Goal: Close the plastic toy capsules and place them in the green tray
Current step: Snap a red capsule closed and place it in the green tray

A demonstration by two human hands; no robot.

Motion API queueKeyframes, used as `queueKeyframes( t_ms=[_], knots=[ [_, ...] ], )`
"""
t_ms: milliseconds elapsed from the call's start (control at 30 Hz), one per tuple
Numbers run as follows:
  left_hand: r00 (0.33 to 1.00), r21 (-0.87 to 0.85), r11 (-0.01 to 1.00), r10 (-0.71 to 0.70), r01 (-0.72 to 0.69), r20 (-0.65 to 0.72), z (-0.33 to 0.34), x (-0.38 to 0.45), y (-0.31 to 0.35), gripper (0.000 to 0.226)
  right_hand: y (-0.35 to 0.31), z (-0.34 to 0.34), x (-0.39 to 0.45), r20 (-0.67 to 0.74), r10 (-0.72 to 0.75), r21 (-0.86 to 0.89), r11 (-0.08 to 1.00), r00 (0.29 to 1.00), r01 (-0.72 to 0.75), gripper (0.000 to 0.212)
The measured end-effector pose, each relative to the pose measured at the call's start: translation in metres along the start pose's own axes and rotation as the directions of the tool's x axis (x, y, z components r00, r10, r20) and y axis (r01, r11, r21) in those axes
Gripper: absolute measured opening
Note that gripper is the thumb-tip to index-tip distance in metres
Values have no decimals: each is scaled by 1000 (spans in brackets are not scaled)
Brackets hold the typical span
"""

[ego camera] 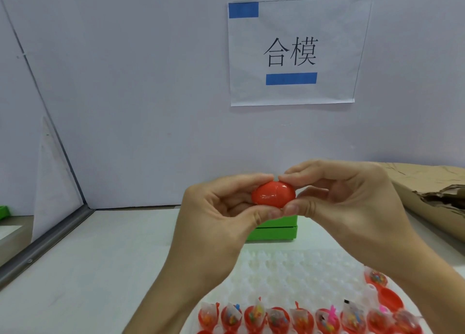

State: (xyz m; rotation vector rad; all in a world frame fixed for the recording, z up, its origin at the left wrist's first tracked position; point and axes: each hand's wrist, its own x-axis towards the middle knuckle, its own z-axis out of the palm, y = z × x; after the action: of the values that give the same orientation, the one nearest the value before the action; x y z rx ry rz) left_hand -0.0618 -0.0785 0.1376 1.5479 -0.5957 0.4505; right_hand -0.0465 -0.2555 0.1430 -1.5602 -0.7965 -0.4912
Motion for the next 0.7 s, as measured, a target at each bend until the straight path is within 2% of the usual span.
queueKeyframes(
  t_ms=[67,267,400,567,700],
  knots=[
    [1000,-47,999,-10,9,-13,2,-1,1,35,0,0,0,2,5,57,998,1000,-5,26],
    [1000,-58,998,11,-11,-8,6,-1,1,35,5,2,0,-40,23,66,998,999,-20,20],
    [999,-56,998,6,-4,31,5,-1,0,40,4,2,-1,-63,24,64,998,998,-20,26],
    [997,104,992,73,-73,-3,4,-1,3,35,5,7,0,-78,15,86,996,997,-8,32],
    [992,279,953,128,-121,-6,0,0,3,39,7,8,-1,-47,9,92,996,999,-5,29]
  ],
)
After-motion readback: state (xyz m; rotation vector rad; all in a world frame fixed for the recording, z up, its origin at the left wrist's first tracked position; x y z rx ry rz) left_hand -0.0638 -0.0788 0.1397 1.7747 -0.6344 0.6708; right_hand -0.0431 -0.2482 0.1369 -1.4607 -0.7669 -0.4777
